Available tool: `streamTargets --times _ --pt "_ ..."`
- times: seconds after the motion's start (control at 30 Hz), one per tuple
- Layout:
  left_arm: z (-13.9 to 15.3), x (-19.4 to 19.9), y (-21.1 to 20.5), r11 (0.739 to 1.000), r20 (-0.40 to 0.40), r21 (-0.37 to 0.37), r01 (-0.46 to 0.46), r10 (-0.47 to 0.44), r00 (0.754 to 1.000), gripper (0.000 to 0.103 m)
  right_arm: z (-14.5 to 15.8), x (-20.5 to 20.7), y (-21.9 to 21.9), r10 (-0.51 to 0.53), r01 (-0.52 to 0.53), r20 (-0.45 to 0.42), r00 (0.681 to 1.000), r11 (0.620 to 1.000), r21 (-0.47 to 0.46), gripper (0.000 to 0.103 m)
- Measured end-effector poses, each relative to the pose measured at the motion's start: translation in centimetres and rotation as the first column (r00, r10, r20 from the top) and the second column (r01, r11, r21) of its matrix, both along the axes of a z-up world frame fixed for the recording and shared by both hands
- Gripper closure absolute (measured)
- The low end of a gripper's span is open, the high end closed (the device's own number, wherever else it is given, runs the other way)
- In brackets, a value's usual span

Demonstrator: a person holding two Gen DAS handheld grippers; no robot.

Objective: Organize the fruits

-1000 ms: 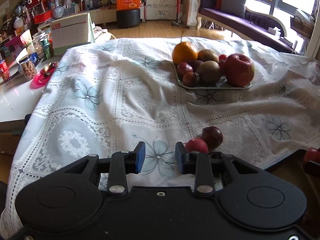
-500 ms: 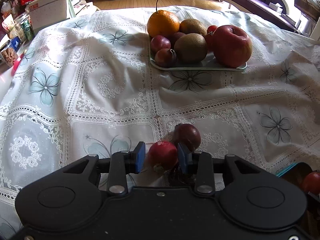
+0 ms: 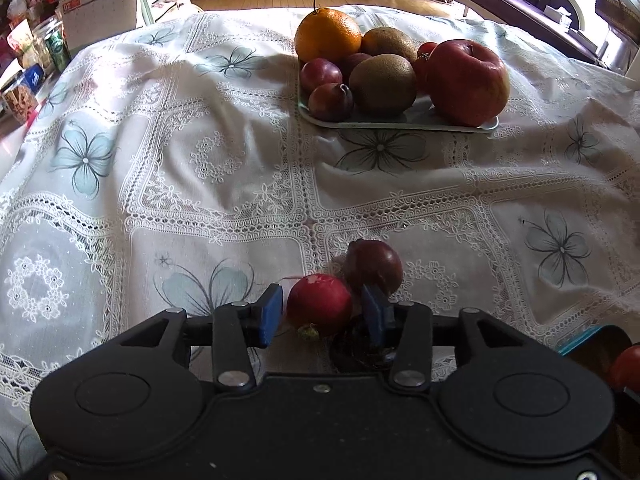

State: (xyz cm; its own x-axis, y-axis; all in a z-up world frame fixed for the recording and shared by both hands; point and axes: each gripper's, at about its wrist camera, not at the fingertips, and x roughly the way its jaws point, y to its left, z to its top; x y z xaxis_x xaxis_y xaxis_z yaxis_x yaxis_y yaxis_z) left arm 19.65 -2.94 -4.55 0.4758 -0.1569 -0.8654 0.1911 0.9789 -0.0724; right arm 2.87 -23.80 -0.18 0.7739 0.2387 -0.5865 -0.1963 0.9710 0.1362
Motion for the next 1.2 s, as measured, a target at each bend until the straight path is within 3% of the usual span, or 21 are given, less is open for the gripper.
streamTargets --times 0.1,0.5,0.77,1.03,1.07,1.1,1.2 --pt "-0.1 0.1 0.3 1.000 -0.013 -0.025 -0.007 0.007 1.000 0.050 0.0 0.0 0.0 0.001 -0.001 -0.003 1.000 1.000 0.000 0.067" --pt "0.1 0.3 -0.4 0.999 -0.004 -0.002 0.035 -0.035 0.999 0.048 0.0 0.0 -0.1 0.002 -0.002 -0.005 1.000 1.000 0.007 0.067" --pt "-0.3 0.6 1.2 0.998 -0.046 -0.045 -0.052 0.050 0.998 0.047 0.0 -0.1 -0.1 0.004 -0.004 -0.006 1.000 1.000 0.009 0.067" --pt "-0.1 0.8 -0.5 0.999 -0.022 0.029 -0.031 0.031 0.999 0.047 0.0 0.0 -0.1 0.009 -0.009 -0.008 1.000 1.000 0.005 0.067" --pt "0.0 0.7 -0.7 0.999 -0.019 0.037 -0.020 0.021 1.000 0.048 0.0 0.0 -0.1 0.009 -0.009 -0.007 1.000 1.000 0.006 0.067" --pt "0.1 0.6 -0.8 0.999 -0.012 0.036 -0.008 0.008 1.000 0.057 0.0 0.0 -0.1 0.008 -0.008 -0.006 1.000 1.000 0.006 0.067" --pt "0.1 -0.1 -0.7 0.999 0.019 0.026 0.024 -0.024 1.000 0.059 0.0 -0.1 -0.1 0.008 -0.008 -0.004 1.000 1.000 0.008 0.067"
